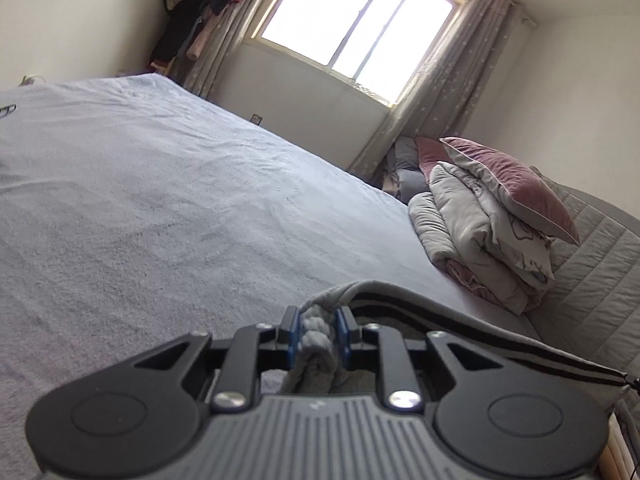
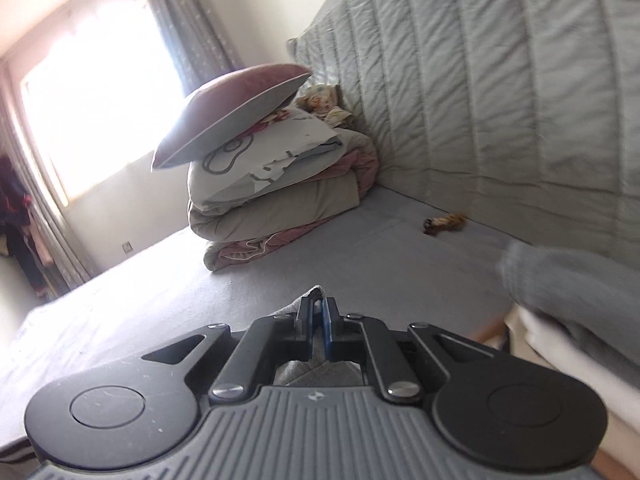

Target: Fold clothes

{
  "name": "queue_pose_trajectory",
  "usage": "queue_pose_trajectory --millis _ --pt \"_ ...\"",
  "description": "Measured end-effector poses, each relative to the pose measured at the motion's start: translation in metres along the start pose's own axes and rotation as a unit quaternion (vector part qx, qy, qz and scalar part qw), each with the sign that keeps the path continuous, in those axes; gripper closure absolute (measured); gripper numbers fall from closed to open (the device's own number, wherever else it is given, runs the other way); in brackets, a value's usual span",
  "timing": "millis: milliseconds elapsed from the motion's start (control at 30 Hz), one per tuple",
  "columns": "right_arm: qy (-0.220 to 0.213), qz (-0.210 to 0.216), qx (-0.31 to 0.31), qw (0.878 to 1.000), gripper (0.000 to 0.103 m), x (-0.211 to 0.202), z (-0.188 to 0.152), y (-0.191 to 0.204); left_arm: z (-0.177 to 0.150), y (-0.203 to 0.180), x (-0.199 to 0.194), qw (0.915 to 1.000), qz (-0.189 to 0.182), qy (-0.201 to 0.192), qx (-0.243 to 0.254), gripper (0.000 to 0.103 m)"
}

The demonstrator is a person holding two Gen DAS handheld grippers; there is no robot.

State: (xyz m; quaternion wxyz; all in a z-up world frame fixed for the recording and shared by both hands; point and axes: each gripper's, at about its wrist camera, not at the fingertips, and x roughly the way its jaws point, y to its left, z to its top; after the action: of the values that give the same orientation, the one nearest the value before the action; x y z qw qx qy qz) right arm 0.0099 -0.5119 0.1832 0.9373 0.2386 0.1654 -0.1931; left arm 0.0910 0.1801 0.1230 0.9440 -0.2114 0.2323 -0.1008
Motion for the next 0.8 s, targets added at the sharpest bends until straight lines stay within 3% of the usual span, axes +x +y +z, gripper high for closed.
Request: queue_pose_trajectory --millis 167,200,233,300,400,500,667,800 --pt "-0.001 -0.002 0.040 0.999 0.097 -0.045 -0.024 -0.030 -0.017 -0.003 -0.029 0.9979 0.006 0.001 0.064 0.083" --pt "0.001 -0.004 0.045 0.999 0.097 -0.053 -0.029 -0.036 -0.021 -0.002 -0.033 0.9970 0.010 0.000 0.076 0.087" --pt "0.003 -0.005 0.050 0.999 0.097 -0.060 -0.036 -0.042 -0.024 -0.001 -0.037 0.9961 0.016 -0.003 0.087 0.098" --pt "0.005 -0.005 0.057 0.998 0.097 -0.076 -0.049 -0.052 -0.028 0.004 -0.045 0.9942 0.026 -0.012 0.104 0.099" --pt "0.013 -0.003 0.064 0.998 0.097 -0.094 -0.070 -0.063 -0.030 0.021 -0.055 0.9967 0.018 -0.017 0.077 0.099" --pt "0.013 0.001 0.079 0.997 0.097 -0.117 -0.093 -0.072 -0.038 0.036 -0.058 0.9984 0.012 0.013 0.053 0.099" --pt "0.034 -0.014 0.100 0.994 0.097 -0.135 -0.123 -0.094 -0.056 0.054 -0.052 0.9945 0.008 0.105 0.004 0.097" --pt "0.043 -0.022 0.111 0.993 0.097 -0.134 -0.131 -0.099 -0.069 0.053 -0.054 0.9895 0.008 0.144 -0.011 0.083"
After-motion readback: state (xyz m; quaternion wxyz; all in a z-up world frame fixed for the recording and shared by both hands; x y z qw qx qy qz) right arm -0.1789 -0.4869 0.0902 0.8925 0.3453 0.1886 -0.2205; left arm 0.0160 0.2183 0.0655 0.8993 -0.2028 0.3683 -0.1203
